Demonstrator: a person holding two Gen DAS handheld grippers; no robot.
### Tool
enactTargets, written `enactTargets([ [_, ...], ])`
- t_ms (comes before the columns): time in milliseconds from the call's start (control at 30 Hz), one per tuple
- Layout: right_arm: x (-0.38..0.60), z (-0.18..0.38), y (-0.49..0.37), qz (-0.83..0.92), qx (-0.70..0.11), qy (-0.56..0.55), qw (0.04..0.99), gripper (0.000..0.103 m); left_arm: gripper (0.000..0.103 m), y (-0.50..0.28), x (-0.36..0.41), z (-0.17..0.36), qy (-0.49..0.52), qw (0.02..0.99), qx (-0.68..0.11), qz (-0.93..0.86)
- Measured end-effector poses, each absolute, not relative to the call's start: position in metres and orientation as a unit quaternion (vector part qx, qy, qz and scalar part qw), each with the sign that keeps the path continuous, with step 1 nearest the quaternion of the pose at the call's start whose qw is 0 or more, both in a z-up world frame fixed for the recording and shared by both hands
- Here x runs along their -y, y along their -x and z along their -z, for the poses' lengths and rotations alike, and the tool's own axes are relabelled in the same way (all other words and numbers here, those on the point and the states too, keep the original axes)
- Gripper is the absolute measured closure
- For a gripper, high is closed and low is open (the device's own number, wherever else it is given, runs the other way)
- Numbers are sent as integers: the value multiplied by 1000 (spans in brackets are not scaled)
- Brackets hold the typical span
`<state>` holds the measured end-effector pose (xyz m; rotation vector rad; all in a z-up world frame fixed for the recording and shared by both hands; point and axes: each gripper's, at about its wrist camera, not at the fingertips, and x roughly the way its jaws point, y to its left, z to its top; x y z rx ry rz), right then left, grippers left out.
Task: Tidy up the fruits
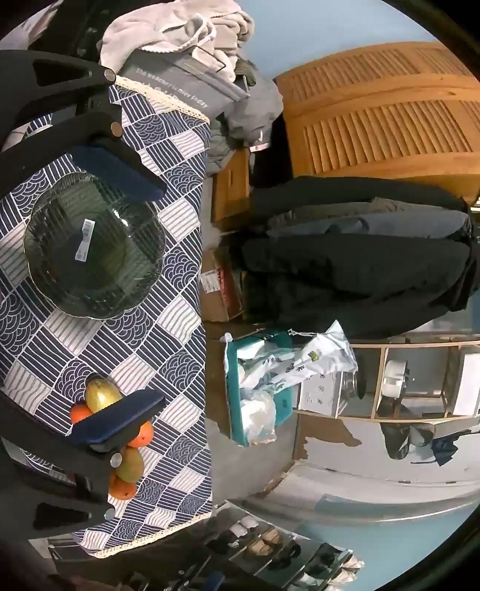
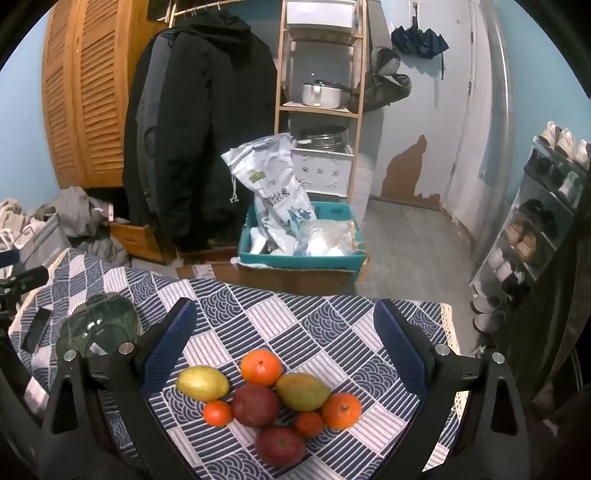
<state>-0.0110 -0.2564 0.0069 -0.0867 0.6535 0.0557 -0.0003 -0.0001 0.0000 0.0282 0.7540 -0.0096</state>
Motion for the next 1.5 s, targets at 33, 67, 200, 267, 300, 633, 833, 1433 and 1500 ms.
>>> enactTargets([
  [33, 257, -7, 11, -28, -319, 42, 947, 8, 0, 0, 0, 0, -14, 929, -369, 5],
  [67, 256, -7, 11, -27, -321, 44, 946, 8, 0, 0, 0, 0, -14, 929, -370, 4],
  [200, 257, -6, 10, -25, -322, 45, 945, 8, 0, 0, 0, 0, -15, 930, -368, 4],
  [267, 256, -6, 11, -26, -320, 46, 946, 8, 0, 0, 0, 0, -14, 930, -367, 5],
  [300, 256, -6, 12, -26, -320, 45, 946, 8, 0, -1, -4, -2, -13, 930, -367, 5],
  [633, 255, -6, 11, -27, -320, 46, 946, 8, 0, -3, -2, -6, -15, 931, -364, 5],
  [833, 255, -6, 11, -27, -322, 46, 945, 8, 0, 1, 1, -7, -15, 932, -361, 7],
  [1433, 255, 1, 12, -27, -324, 48, 945, 8, 0, 3, 6, -4, -12, 932, -362, 11],
  [1500, 255, 1, 12, -28, -323, 48, 945, 8, 0, 2, 6, -4, -13, 932, -363, 10],
])
